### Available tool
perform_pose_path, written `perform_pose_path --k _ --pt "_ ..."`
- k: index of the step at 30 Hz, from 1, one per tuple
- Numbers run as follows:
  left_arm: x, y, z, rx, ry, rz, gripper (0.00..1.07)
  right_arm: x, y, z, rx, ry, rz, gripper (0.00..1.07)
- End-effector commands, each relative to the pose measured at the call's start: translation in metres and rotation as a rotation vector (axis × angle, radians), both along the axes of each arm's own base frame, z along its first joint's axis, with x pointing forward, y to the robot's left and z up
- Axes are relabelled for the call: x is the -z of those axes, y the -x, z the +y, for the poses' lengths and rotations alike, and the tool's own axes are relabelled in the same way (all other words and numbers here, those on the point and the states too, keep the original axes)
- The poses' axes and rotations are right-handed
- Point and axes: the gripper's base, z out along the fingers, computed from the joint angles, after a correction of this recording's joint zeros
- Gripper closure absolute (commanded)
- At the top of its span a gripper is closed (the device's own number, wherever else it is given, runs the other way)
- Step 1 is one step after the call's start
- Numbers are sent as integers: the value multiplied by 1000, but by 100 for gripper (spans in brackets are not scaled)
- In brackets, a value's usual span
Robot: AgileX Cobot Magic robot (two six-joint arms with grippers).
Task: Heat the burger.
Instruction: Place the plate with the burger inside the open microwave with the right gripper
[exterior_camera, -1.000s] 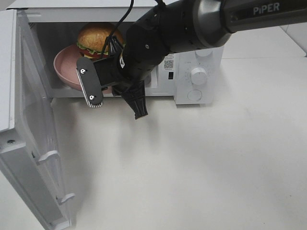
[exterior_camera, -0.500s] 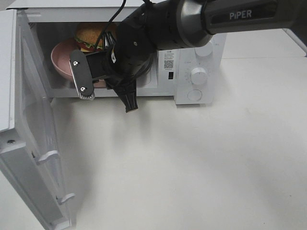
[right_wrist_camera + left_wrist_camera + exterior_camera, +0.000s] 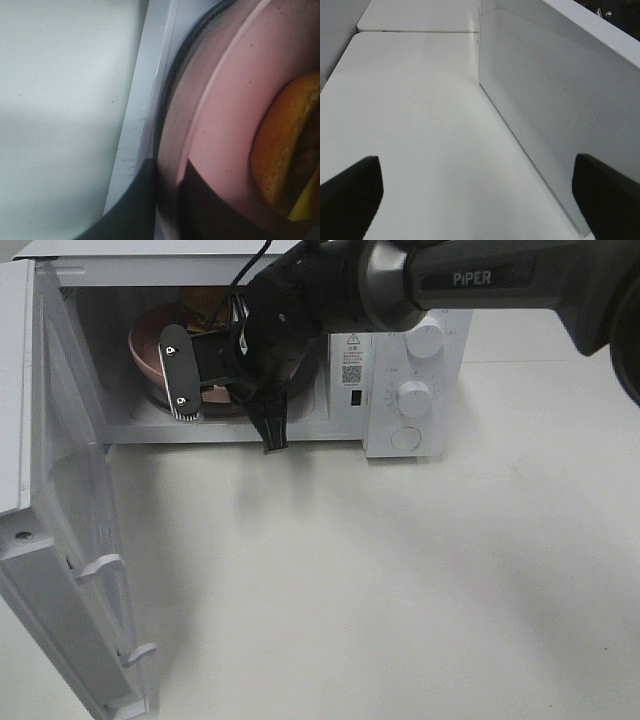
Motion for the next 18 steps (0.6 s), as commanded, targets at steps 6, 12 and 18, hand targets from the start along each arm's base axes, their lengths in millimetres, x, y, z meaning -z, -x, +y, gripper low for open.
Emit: perform_pose_path --k 6,12,18 --pt "1 3 0 6 -2 -20 9 -14 -12 10 -18 -32 -82 107" --pt "1 3 0 4 -4 -20 9 -8 -13 12 -23 -31 -80 107" --pt "1 3 1 2 -8 -20 9 -6 -14 13 -29 -39 -86 107"
